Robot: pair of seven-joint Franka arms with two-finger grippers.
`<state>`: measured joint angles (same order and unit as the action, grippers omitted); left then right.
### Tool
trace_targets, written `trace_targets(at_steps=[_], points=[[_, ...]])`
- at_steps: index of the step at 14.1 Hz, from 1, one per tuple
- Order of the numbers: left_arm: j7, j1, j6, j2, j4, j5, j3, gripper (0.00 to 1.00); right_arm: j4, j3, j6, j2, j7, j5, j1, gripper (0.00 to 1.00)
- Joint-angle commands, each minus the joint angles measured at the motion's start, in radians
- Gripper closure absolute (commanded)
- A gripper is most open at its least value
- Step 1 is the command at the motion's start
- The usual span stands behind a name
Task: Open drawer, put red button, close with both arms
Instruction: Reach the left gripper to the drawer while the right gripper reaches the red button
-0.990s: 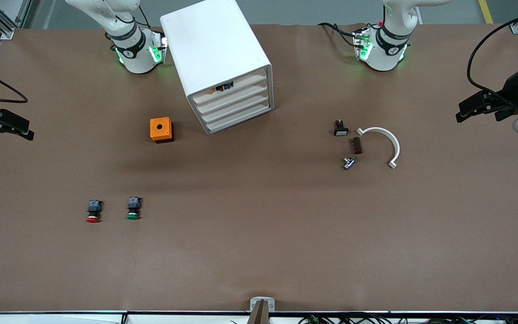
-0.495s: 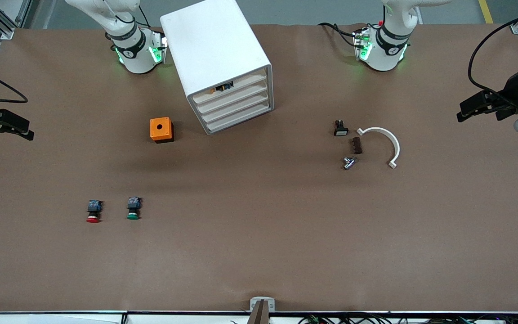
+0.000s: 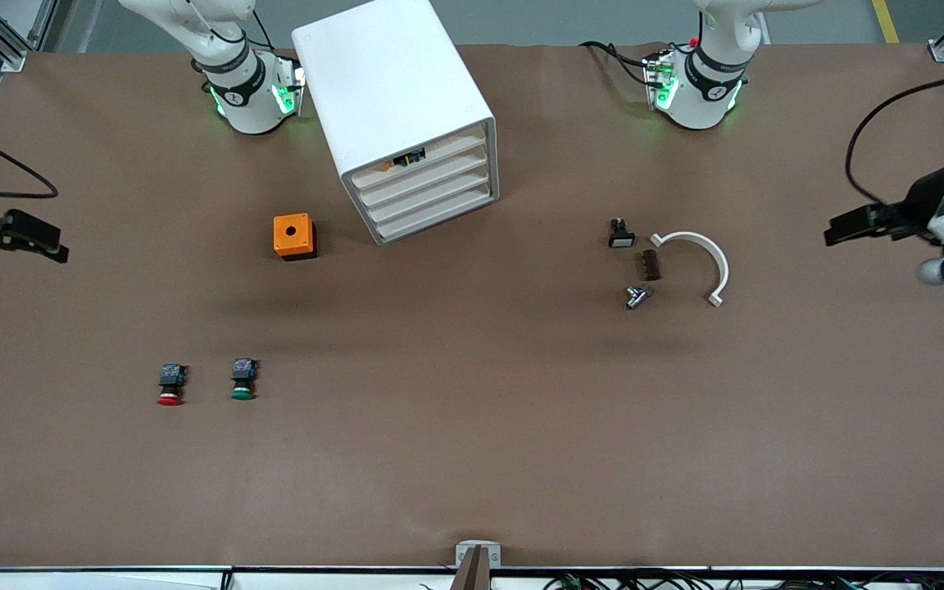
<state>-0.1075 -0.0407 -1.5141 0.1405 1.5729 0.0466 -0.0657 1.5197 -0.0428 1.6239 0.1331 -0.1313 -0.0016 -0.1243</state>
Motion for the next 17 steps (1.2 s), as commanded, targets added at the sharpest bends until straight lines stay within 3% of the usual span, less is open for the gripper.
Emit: trace_targets(at_steps=[1, 6, 8, 11, 17], points=[[-0.084, 0.044, 0.008, 0.091, -0.027, -0.017, -0.013, 0.0, -0.007, -0.002, 0.046, 0.06, -0.016, -0.003, -0.023, 0.0], [-0.32, 0.145, 0.009, 0.172, -0.027, -0.01, -0.016, 0.0, -0.006, -0.002, 0.105, 0.181, -0.016, -0.002, -0.021, 0.0], [-0.501, 0.206, 0.041, 0.23, -0.107, 0.015, -0.016, 0.0, -0.004, -0.002, 0.158, 0.249, -0.017, -0.001, -0.026, 0.0], [-0.813, 0.255, 0.153, 0.342, -0.215, 0.189, -0.017, 0.0, -0.004, -0.002, 0.214, 0.324, -0.018, -0.003, -0.032, 0.0], [-1.378, 0.36, 0.205, 0.481, -0.22, 0.499, -0.017, 0.0, -0.004, -0.002, 0.359, 0.48, -0.016, -0.011, -0.028, 0.0]])
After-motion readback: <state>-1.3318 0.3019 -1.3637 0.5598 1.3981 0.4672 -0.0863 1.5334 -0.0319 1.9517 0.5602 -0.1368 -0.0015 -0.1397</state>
